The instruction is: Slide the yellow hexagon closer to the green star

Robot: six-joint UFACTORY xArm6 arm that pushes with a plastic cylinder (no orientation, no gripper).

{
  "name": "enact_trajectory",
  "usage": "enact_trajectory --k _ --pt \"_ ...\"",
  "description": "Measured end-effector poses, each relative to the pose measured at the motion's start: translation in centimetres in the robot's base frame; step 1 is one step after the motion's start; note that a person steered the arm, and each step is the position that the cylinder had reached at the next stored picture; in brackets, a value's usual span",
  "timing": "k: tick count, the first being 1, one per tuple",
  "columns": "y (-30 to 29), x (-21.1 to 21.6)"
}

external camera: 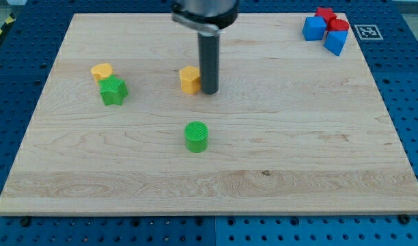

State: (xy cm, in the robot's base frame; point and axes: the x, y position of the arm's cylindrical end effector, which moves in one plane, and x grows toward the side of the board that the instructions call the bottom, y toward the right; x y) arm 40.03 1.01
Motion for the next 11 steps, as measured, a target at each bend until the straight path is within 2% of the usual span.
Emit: enact_trajectory --k 1,2,4,7,9,11 --pt "2.2 -1.9" --pt "1.7 -3.0" --pt "1.3 -1.3" --pt "-6.3 -1.1" --pt "-10.1 0.6" --pt "-10.7 0.7"
